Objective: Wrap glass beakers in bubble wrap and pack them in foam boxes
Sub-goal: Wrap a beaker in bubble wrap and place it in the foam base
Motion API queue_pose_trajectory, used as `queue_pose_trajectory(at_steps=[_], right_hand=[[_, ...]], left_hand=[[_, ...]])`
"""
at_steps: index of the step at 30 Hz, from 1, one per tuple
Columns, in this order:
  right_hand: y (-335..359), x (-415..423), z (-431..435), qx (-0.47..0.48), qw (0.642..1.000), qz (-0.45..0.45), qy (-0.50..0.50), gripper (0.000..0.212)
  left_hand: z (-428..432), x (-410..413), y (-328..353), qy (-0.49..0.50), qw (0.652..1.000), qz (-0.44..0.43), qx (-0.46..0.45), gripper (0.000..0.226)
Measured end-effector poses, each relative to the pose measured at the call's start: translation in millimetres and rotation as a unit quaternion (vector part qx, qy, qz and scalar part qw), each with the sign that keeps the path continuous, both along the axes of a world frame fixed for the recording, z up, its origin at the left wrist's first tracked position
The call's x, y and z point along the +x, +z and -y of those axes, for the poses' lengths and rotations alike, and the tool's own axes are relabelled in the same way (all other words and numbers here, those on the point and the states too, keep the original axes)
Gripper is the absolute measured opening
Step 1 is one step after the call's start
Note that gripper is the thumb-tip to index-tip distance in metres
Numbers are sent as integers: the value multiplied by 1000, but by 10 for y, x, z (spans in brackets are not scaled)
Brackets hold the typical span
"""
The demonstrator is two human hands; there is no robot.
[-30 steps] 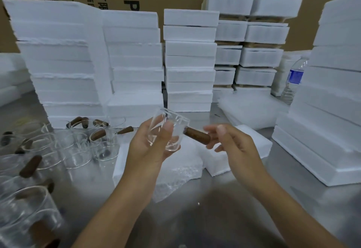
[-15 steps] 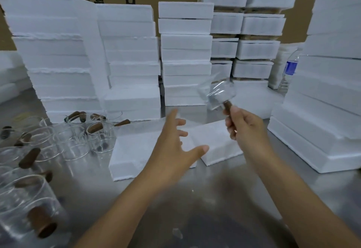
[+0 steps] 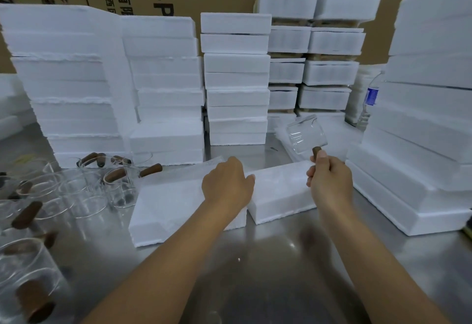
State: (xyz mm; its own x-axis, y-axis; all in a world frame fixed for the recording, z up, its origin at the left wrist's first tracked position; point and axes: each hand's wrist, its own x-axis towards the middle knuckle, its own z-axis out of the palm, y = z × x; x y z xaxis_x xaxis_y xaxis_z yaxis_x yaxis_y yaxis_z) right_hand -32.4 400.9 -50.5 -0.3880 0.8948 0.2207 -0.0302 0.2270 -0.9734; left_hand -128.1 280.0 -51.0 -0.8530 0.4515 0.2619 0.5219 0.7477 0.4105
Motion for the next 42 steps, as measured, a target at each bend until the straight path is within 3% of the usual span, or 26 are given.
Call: queue_pose_trajectory(at_steps=[5, 10, 16, 20, 27, 34, 42], right_hand=[[20, -17, 35, 20, 999, -6, 25, 30], [51, 1, 62, 5, 993, -14, 117, 31], [89, -5, 120, -17, 978, 5, 209, 36], [73, 21, 143, -6, 964, 40, 262, 37], [62, 33, 206, 85, 964, 74, 239, 36], [97, 59, 207, 81, 973, 60, 208, 35], [129, 184, 149, 201, 942, 138, 230, 32]], left_hand=[[0, -64, 18, 14, 999, -1, 37, 18], [81, -32, 29, -27, 994, 22, 106, 14], [426, 126, 67, -90, 951, 109, 276, 17], [642, 188, 53, -91, 931, 123, 331, 15], [743, 197, 19, -83, 910, 98, 394, 20], [729, 270, 17, -59, 886, 36, 459, 18], [763, 344, 47, -102, 901, 0, 421, 20]])
